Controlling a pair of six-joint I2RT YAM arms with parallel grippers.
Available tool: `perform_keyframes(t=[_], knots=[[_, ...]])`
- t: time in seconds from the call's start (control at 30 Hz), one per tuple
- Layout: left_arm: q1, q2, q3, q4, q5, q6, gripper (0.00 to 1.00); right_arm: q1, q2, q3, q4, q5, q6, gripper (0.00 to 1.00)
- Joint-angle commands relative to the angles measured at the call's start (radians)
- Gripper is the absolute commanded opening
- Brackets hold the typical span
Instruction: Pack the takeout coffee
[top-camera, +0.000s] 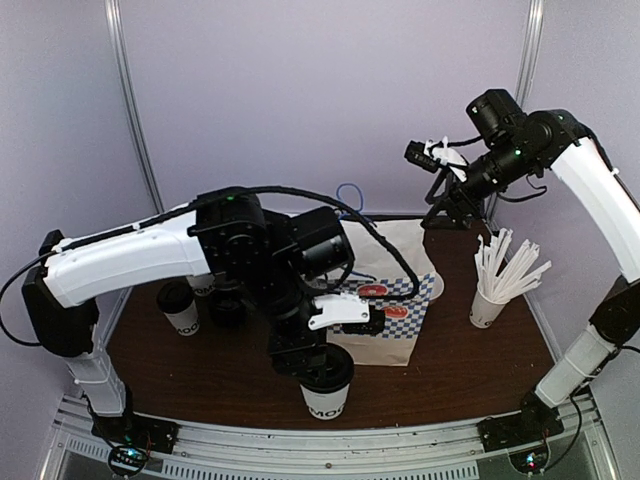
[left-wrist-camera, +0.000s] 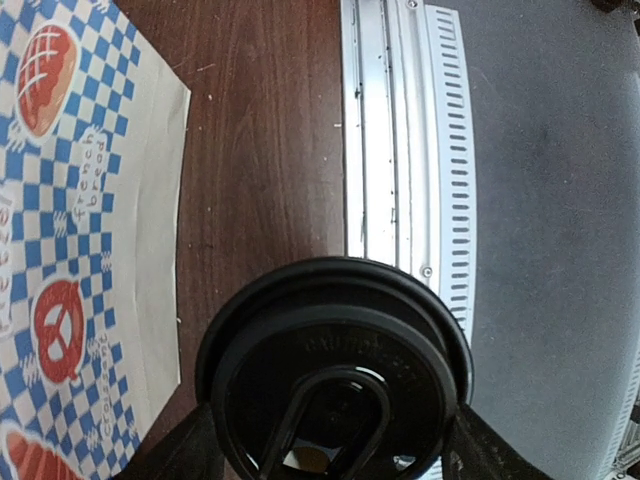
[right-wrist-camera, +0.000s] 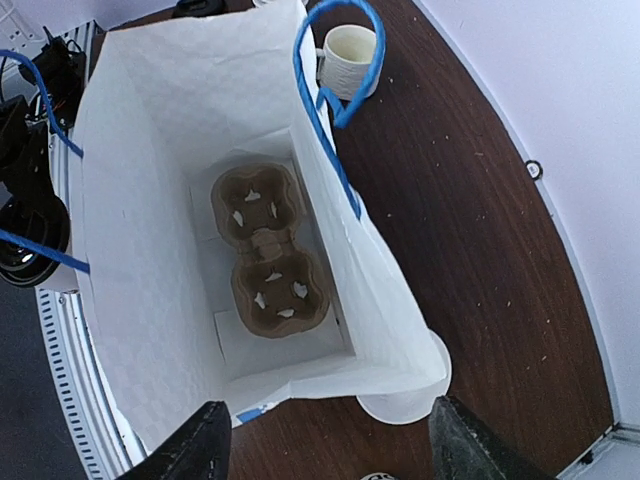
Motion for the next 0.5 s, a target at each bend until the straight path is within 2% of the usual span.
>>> perform_keyframes(t=[0.0, 0.2, 0.47], knots=[[-0.005, 0.050, 0.007, 0.151, -0.010, 0.058, 0.69, -0.033, -0.107, -0.152, 0.042, -0.003, 0.014, 0.71], [-0.005, 0.179, 0.020, 0.227, -0.027, 0.072, 0.69, -0.056, -0.201, -0.288, 0.078, 0.003, 0.017, 0.72], [-0.005, 0.263, 0.026, 0.248, -0.085, 0.075, 0.71, -0.061, -0.236, -0.346, 0.094, 0.003, 0.014, 0.71]])
